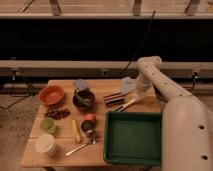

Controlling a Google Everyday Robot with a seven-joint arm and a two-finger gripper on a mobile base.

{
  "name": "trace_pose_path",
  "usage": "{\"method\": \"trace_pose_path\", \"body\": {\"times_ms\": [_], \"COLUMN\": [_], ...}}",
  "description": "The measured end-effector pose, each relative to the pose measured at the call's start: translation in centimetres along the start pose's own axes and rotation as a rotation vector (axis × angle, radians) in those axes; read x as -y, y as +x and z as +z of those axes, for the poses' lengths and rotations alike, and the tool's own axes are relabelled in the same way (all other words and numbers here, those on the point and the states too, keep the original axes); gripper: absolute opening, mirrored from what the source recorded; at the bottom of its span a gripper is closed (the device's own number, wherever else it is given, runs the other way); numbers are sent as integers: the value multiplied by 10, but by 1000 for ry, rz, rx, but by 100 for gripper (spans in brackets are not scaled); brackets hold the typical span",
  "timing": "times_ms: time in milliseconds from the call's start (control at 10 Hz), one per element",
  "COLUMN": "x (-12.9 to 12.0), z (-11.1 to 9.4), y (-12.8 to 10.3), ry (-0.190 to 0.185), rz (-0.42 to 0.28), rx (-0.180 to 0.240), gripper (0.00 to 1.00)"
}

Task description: Place brush in paper cup

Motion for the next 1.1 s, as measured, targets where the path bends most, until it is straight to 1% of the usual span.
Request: {"method": "trace_pose_path", "body": {"times_ms": [200,400,500,700,800,900,1000,1100], "x": [2,2,2,-3,-6,-8,-8,-8], "z": [-28,-49,-63,-80,-85,-86,-86,-87], "y": [5,7,6,2,-3,-19,-25,-48], "ry": [42,79,103,130,133,126,123,112], "rz": [14,23,25,14,1,-28,-39,-82], "rx": [-7,-16,-19,-22,-20,-18,-17,-13], "gripper": [0,0,0,0,0,0,0,0]}}
